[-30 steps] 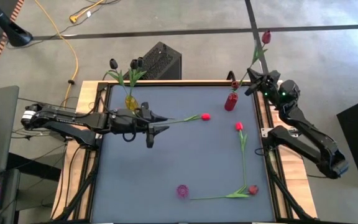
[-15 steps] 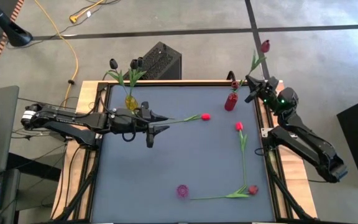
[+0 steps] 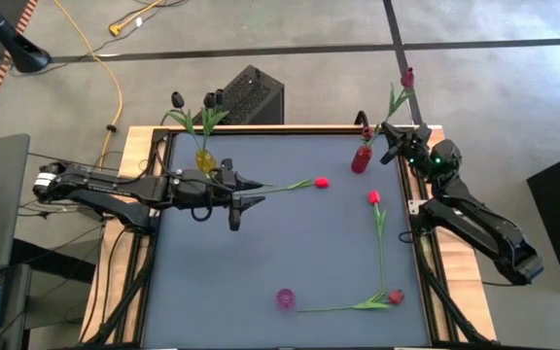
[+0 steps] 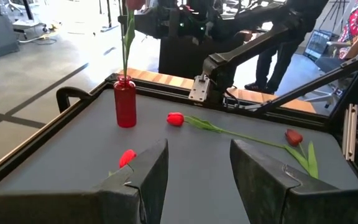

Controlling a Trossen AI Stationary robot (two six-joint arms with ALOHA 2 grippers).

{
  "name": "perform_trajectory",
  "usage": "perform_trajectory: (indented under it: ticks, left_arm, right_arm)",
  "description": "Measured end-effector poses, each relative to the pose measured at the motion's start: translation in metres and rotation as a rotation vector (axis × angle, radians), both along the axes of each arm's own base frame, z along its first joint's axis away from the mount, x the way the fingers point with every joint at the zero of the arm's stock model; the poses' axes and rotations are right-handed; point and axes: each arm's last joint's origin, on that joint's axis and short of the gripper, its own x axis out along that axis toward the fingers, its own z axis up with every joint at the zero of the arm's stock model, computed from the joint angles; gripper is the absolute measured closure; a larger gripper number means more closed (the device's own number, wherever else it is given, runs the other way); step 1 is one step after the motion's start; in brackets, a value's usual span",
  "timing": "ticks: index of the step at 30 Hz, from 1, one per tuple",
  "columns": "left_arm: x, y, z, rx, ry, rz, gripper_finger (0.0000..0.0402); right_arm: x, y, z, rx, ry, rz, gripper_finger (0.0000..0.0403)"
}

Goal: Sort flowers into vase by color
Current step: Put the left purple flower into the red vase

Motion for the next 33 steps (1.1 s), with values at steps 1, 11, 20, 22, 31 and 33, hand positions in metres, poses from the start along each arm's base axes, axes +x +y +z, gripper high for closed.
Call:
perform_trajectory:
  ticks: [1, 11, 20, 22, 31, 33]
  left_arm:
    - [0.0, 0.0, 0.0, 0.0, 0.0, 0.0, 0.0241]
    - [0.0, 0.0, 0.0, 0.001, 0.001, -0.004, 0.0241]
    - [0.0, 0.0, 0.0, 0.0, 0.001, -0.009, 0.0241]
    - [0.0, 0.0, 0.0, 0.0, 0.001, -0.01, 0.0241]
    - [0.0, 0.0, 0.0, 0.0, 0.001, -0.01, 0.0241]
    - [0.0, 0.0, 0.0, 0.0, 0.001, -0.01, 0.0241]
  right_arm:
    - [0.0, 0.0, 0.0, -0.001, -0.001, 0.0, 0.0386]
    - [0.0, 0.0, -0.005, 0.046, 0.026, 0.002, 0.036]
    - [0.001, -0.001, -0.01, 0.081, 0.058, 0.002, 0.0332]
    - [0.001, -0.001, -0.009, 0.081, 0.058, 0.003, 0.0327]
    - [0.001, 0.0, -0.014, 0.126, 0.088, 0.025, 0.0277]
    - [0.001, 0.0, -0.016, 0.14, 0.097, 0.046, 0.0262]
